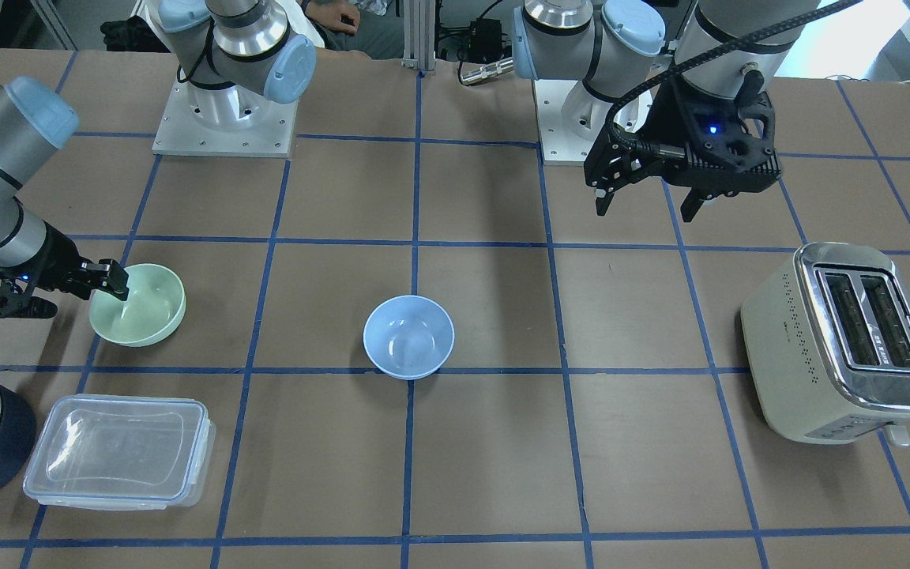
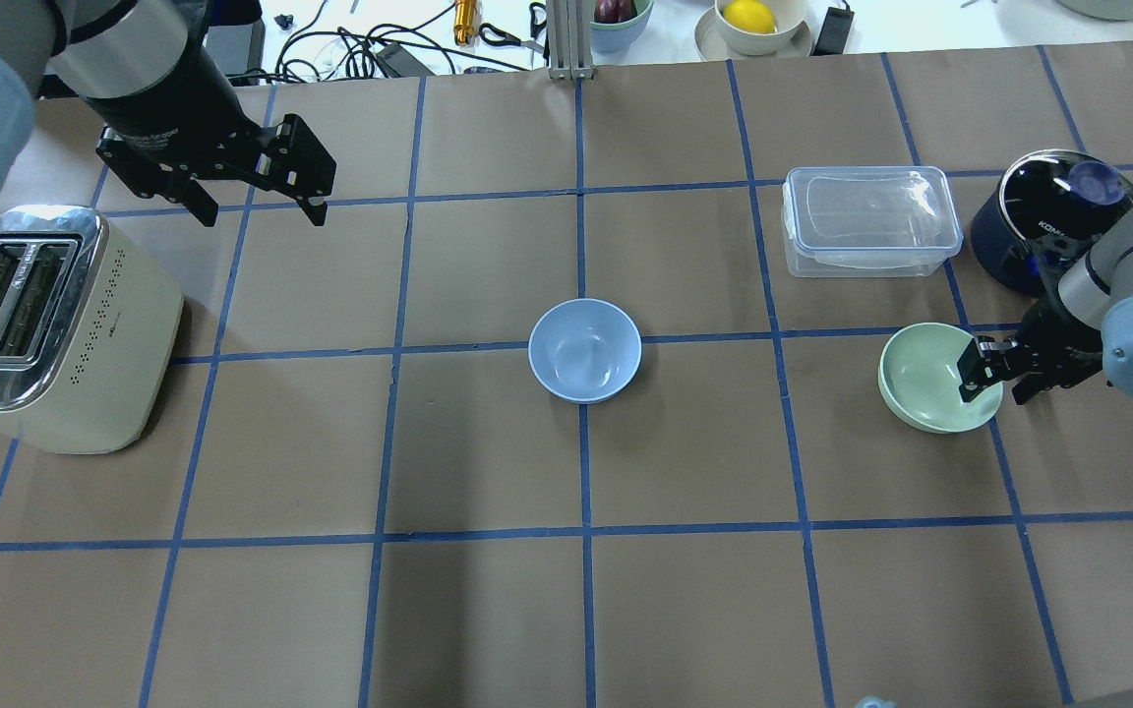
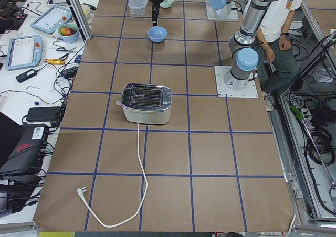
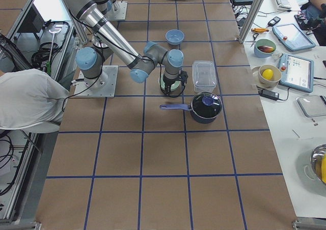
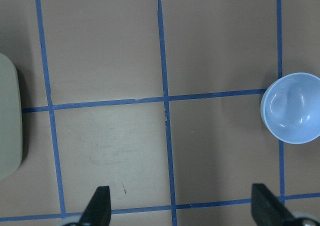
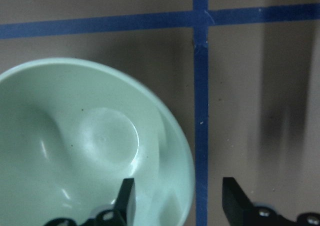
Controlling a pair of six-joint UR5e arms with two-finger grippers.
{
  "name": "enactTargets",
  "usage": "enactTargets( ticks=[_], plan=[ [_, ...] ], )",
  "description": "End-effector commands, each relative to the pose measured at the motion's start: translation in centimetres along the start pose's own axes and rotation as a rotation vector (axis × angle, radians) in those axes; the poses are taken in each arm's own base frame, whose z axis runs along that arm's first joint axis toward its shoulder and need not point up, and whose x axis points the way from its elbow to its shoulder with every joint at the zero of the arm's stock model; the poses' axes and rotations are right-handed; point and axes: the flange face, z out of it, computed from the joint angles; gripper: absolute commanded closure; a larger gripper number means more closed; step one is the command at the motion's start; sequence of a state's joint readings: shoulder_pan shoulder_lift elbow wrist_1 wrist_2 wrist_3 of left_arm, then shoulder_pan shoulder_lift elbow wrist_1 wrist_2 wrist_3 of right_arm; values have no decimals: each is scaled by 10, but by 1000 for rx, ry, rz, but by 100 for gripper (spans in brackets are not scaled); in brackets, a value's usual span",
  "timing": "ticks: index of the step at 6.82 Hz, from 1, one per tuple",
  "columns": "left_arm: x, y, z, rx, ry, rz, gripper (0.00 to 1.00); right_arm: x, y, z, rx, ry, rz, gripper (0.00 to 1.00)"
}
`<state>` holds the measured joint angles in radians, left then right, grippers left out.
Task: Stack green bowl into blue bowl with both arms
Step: 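Grasp the pale green bowl rim with the right gripper while the left arm withdraws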
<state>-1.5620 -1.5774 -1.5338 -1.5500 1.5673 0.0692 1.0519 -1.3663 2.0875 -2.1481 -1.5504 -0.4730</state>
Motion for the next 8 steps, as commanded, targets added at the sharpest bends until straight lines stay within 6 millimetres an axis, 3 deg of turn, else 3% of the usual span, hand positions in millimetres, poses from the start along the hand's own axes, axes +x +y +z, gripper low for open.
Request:
enactTargets(
  ticks=[1, 3, 4, 5, 6, 7, 8],
  plan=[
    [-1, 0, 5, -8, -26, 1, 0, 1, -3, -5, 9, 5, 5, 100],
    [-1, 4, -1, 3, -37, 1, 0, 1, -9, -21, 32, 17, 4, 100],
    [0, -3, 7, -10, -24, -14, 0, -4, -15, -38, 22, -15, 0, 100],
    [1, -5, 7, -5, -26, -23, 0, -33, -29, -68, -3, -115, -22, 100],
    [2, 0, 4, 0, -28, -25, 0, -86, -43, -95, -37, -162, 4, 100],
    [2, -1, 5, -2, -27, -25, 0, -156, -47, -101, -45, -155, 11, 100],
    [2, -1, 5, 0, -28, -27, 0, -233, -37, -95, -69, -202, 64, 100]
  ],
)
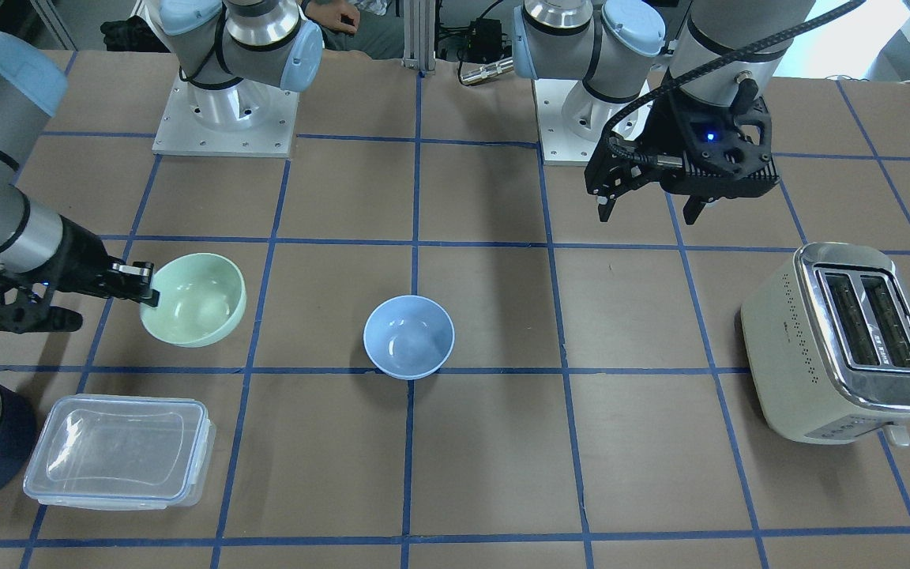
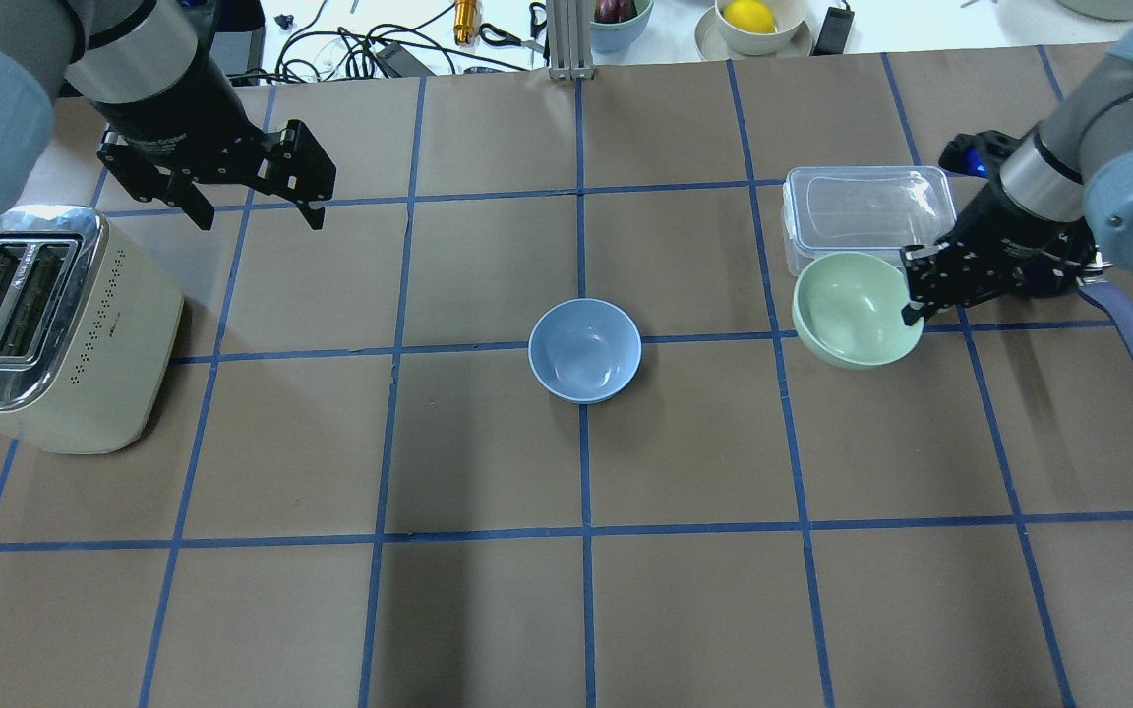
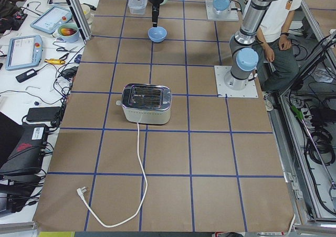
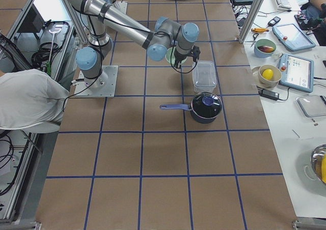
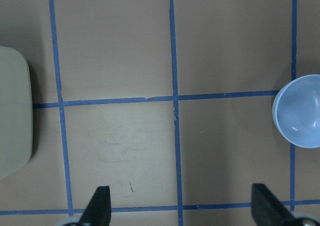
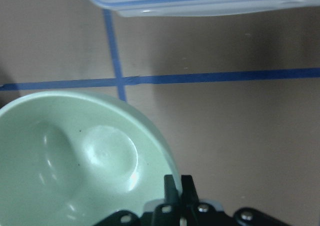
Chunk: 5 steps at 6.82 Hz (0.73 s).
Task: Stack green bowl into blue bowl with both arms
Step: 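Carry the green bowl over the blue bowl with the right gripper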
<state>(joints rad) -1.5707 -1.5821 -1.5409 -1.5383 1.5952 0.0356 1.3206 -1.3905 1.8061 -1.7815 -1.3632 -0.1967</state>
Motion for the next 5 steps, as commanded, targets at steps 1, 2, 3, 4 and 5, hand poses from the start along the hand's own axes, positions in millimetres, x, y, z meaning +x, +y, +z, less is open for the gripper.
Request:
enactTargets(
  ticks=[1, 2, 3, 4, 5],
  plan=[
    [0, 0, 1, -1, 0, -2, 0, -153, 21, 32, -16, -91, 87, 100],
    [0, 1, 1, -2, 1, -3, 0, -195, 27, 59, -16, -71, 86, 100],
    [0, 2, 1, 0, 1, -3, 0, -215, 26, 81, -4, -59, 81, 100],
    [0, 2, 1, -2, 1, -3, 0, -214, 20, 90, 2, -40, 81, 100],
    [0, 2, 1, 0, 1, -3, 0, -214, 17, 95, 16, -40, 76, 100]
  ],
)
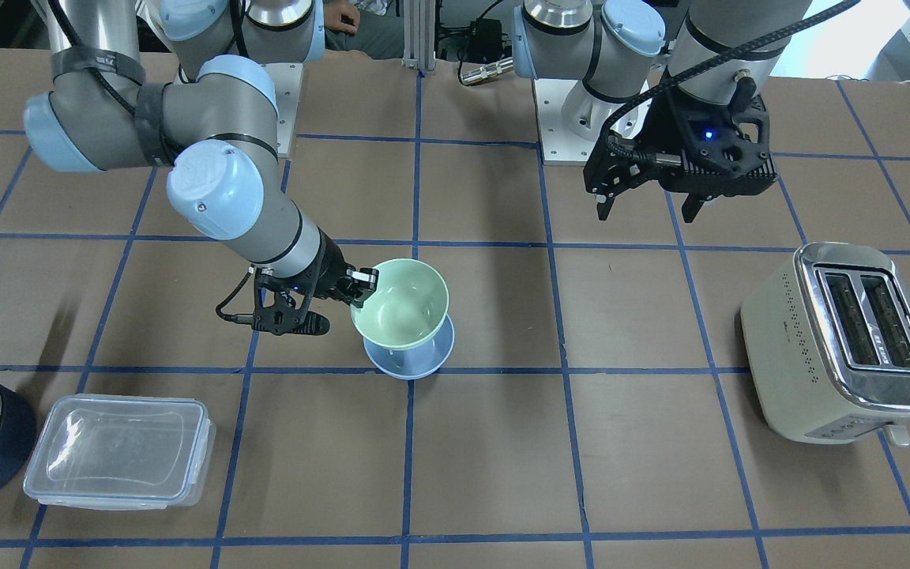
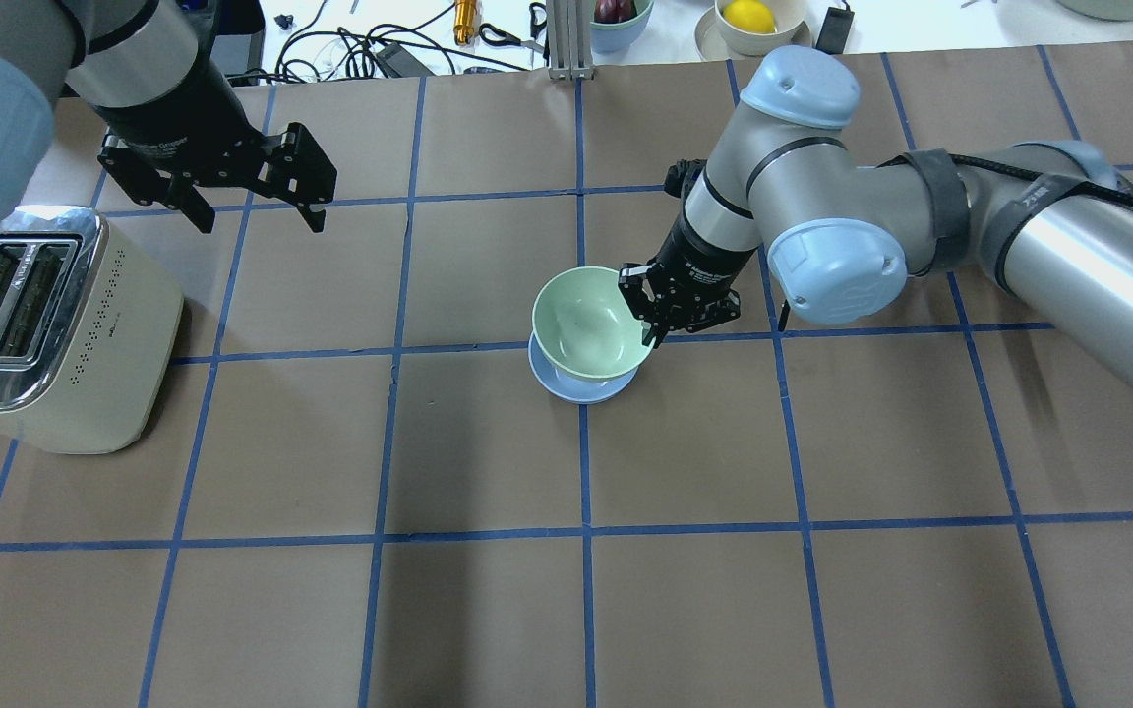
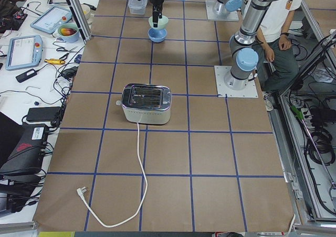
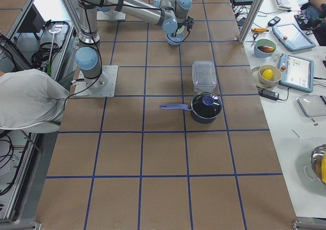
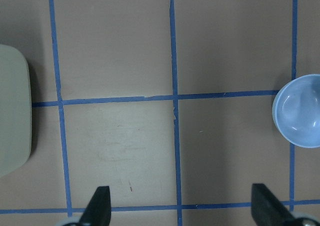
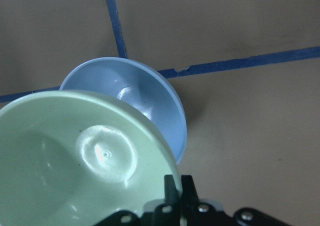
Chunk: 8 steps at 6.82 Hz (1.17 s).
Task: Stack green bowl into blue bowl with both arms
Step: 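Carry the green bowl over the blue bowl with the right gripper, then lower the green bowl into the blue bowl and open the right gripper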
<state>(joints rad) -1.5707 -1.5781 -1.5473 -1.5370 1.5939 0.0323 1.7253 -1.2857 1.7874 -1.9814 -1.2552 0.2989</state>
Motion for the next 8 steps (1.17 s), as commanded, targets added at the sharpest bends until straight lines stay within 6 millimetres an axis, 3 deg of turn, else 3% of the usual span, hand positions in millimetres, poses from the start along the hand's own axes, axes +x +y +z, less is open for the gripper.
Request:
enactTargets(
  ticks=[1, 5, 6, 7, 8],
  plan=[
    [0, 0, 0, 1, 2, 0, 0, -1, -10, 20, 22, 27, -6, 100],
    [0, 0, 0, 1, -2, 3, 0, 4, -15, 33, 20, 41, -4, 100],
    [0, 0, 0, 1, -1, 3, 0, 3, -15, 33, 22, 40, -6, 30],
    [0, 0, 1, -2, -1, 3, 0, 2, -15, 29, 26, 39, -11, 15],
    [0, 0, 0, -1, -1, 2, 0, 1, -18, 14, 47, 35, -14, 14]
  ],
)
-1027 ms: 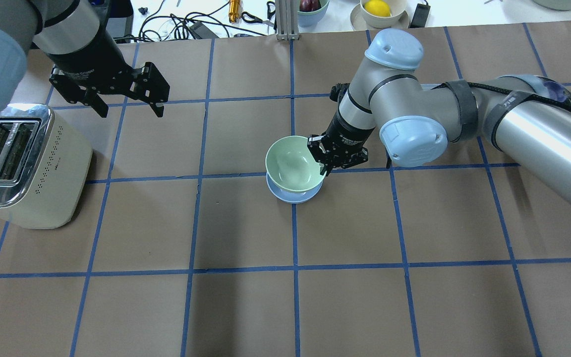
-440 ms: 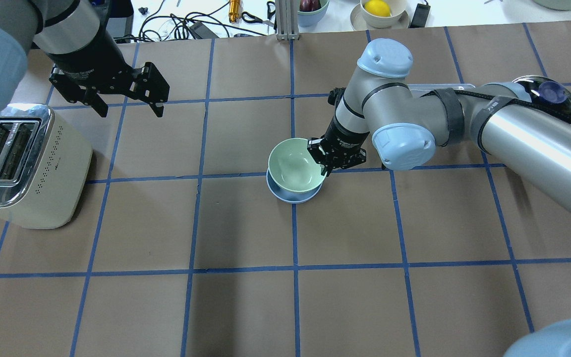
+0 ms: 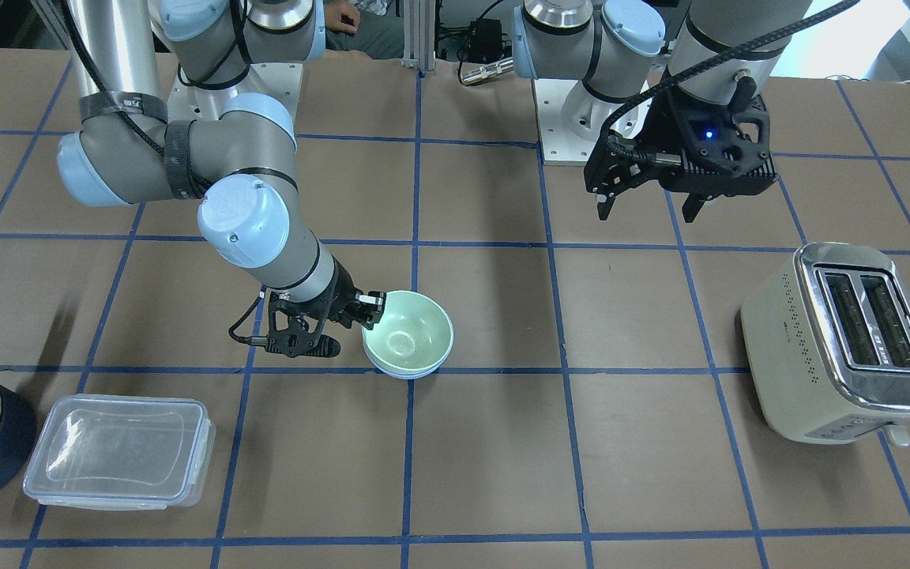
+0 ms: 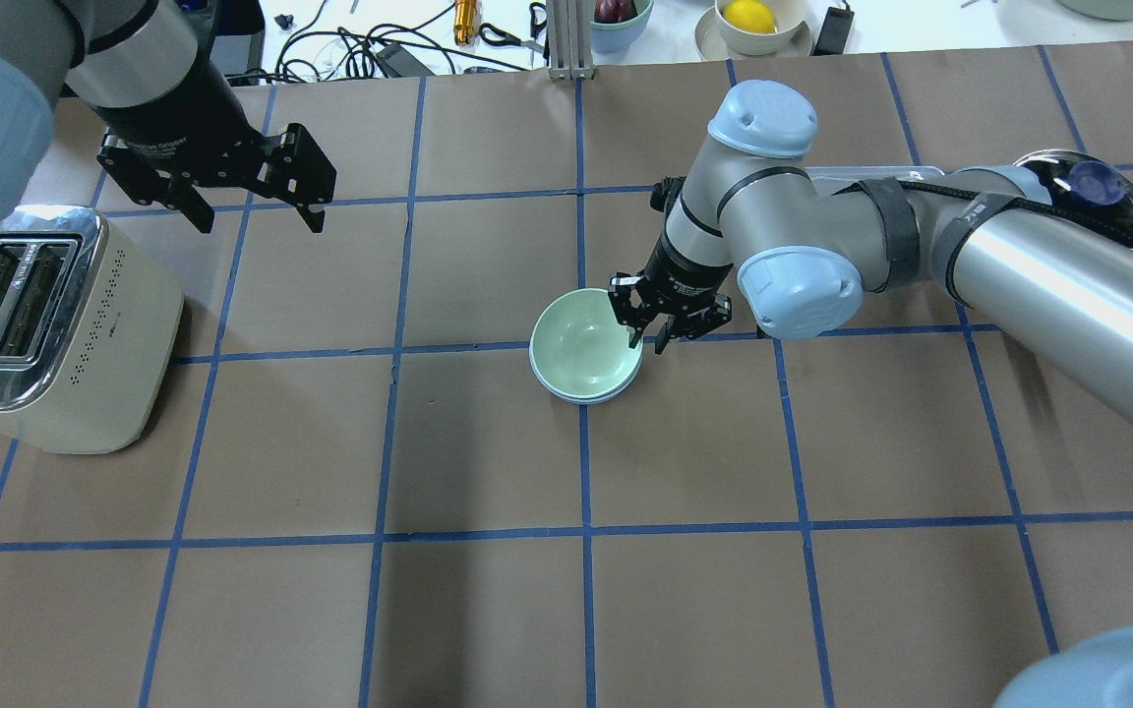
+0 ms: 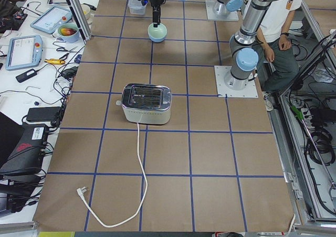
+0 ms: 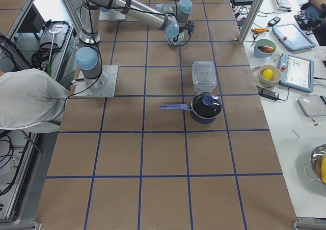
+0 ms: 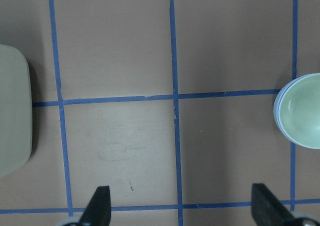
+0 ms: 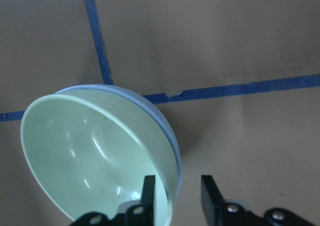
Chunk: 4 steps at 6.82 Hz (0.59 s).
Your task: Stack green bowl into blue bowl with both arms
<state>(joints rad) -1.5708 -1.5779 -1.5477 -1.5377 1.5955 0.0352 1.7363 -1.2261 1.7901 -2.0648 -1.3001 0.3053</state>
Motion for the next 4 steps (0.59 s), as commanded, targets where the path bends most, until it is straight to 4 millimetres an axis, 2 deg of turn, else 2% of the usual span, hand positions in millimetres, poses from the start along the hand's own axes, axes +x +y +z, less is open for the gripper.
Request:
enactTargets(
  ticks=[1, 2, 4],
  plan=[
    [0, 0, -1, 2, 0, -1, 0, -1, -3, -49, 70, 1, -4, 14],
    [0, 0, -1, 2, 0, -1, 0, 1, 3, -89, 99, 59, -4, 14],
    [0, 0, -1, 2, 2, 2, 0, -9, 48, -193, 98, 118, -29, 14]
  ],
)
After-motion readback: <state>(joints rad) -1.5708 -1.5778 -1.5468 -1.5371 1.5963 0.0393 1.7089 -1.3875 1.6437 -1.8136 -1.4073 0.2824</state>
